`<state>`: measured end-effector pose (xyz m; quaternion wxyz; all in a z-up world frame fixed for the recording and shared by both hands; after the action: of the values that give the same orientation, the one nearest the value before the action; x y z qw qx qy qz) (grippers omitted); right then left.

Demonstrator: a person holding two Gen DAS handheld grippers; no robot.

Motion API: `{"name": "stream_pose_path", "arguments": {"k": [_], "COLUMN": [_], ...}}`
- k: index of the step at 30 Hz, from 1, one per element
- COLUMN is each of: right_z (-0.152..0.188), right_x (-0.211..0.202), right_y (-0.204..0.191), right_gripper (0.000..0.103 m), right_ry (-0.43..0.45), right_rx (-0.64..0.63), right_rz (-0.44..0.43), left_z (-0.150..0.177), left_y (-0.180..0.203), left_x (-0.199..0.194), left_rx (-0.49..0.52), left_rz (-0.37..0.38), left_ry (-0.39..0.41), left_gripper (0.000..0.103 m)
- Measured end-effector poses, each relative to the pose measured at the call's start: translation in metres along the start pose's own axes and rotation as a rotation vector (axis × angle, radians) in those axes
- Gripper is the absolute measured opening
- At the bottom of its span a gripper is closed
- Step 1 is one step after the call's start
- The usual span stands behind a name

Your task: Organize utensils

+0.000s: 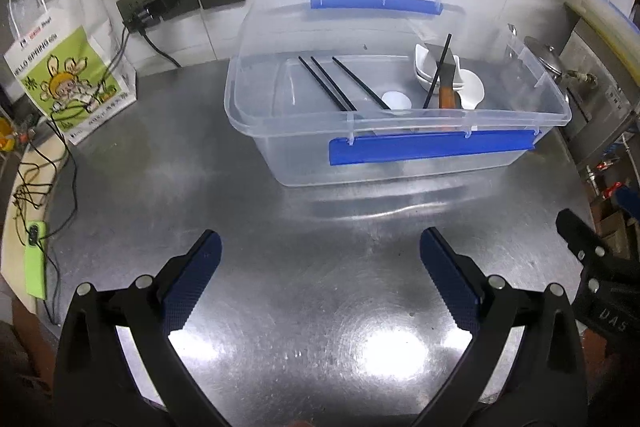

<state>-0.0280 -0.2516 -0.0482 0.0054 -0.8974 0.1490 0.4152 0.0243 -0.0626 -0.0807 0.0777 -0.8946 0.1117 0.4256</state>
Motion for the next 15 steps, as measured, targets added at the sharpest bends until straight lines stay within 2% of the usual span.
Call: {"name": "stream_pose_path", "arguments": {"k": [8, 15], "right_z": [-0.009, -0.011], "right_x": [-0.007, -0.007], "right_y": [0.004, 0.003], "right_gripper": [0.098, 0.098], "right_ry": [0.036, 0.027], "right_rx": [0.018, 0.002], "right_rz": [0.009, 0.022], "left_z": [-0.015, -0.018], "left_y": [-0.003, 0.002], "left_x": [-0.013, -0.013], "left_rx": [-0.024, -0.022], "left_rz": [-0.054, -0.06], "left_ry": [0.058, 0.057], "left_gripper": [0.095, 0.095]}}
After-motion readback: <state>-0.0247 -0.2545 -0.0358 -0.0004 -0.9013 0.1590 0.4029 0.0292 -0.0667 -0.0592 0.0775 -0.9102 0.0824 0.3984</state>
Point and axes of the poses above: each gripper's, at about its wrist camera, not at the fingertips, and x roughly the way its jaws point, y to its right, z to its underside, the point moved 7 cm from there along x, roughly the way its jaws point, and after that the axes turned 8 degrees about y, right-handed, at the moved point
